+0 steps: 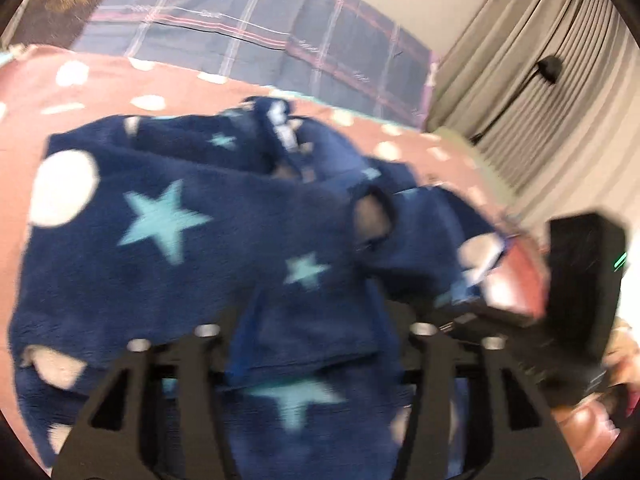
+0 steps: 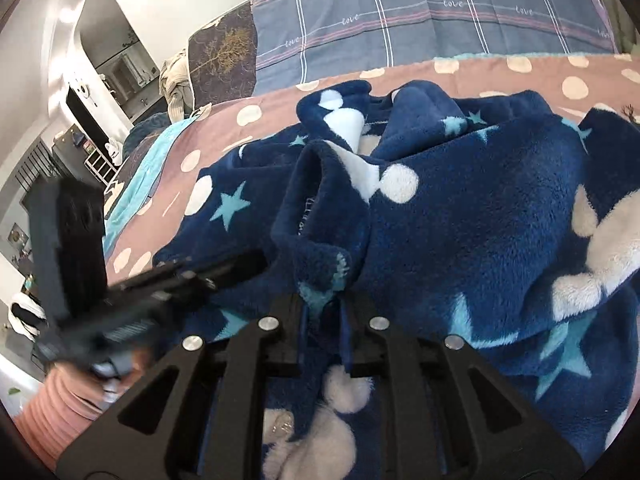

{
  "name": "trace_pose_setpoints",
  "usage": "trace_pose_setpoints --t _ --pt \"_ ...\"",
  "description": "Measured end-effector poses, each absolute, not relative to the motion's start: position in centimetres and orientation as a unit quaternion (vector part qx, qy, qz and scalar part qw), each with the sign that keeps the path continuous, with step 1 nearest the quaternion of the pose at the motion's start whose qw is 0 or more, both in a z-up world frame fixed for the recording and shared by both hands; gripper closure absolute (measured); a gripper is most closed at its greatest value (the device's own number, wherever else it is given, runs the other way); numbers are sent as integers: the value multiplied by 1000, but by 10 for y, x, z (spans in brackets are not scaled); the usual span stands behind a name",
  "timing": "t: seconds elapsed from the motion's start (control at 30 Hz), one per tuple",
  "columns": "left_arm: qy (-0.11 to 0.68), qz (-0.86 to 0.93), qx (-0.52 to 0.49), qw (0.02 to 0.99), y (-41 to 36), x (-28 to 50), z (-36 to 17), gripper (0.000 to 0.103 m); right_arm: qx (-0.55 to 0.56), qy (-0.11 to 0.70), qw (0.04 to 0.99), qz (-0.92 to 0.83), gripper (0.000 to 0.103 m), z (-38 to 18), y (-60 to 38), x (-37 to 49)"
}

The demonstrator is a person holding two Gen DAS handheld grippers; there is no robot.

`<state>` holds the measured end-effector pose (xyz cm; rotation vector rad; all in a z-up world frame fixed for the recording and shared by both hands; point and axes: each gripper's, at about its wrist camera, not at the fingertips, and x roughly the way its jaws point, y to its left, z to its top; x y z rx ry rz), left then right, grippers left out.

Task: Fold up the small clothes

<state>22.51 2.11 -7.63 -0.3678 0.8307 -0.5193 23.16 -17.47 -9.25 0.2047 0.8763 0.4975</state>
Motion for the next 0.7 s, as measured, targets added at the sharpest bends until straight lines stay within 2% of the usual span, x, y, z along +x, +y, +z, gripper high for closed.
trace_pose_setpoints --t 0.1,0.17,0.27,0.33,0.37,0.4,0.43,0.47,0.6,0.7 --pt "410 -292 -203 840 10 233 -68 28 85 411 877 235 87 -93 -166 228" --pt "425 -293 -207 831 0 238 -70 24 71 402 880 242 77 -91 -153 217" --pt "451 -272 -202 826 -13 250 -77 23 56 394 879 263 63 -84 -146 200" --pt "468 -264 -220 814 -16 258 -88 23 48 390 873 289 61 -79 -143 188" --pt "471 -261 -228 811 -17 259 -91 26 43 390 870 299 60 -77 -143 182" --pt "470 -258 -230 812 -18 259 -93 48 38 390 867 307 60 -75 -144 178" --pt "470 -257 -226 813 -22 259 -95 65 32 392 864 313 59 -73 -147 172" --pt "473 -257 -221 813 -25 260 -97 91 28 394 865 309 58 -72 -150 169" --pt "454 -259 -209 826 -28 258 -79 94 36 394 877 274 53 -68 -177 158" --pt "406 -287 -211 842 -21 251 -24 94 54 392 891 223 48 -66 -211 156"
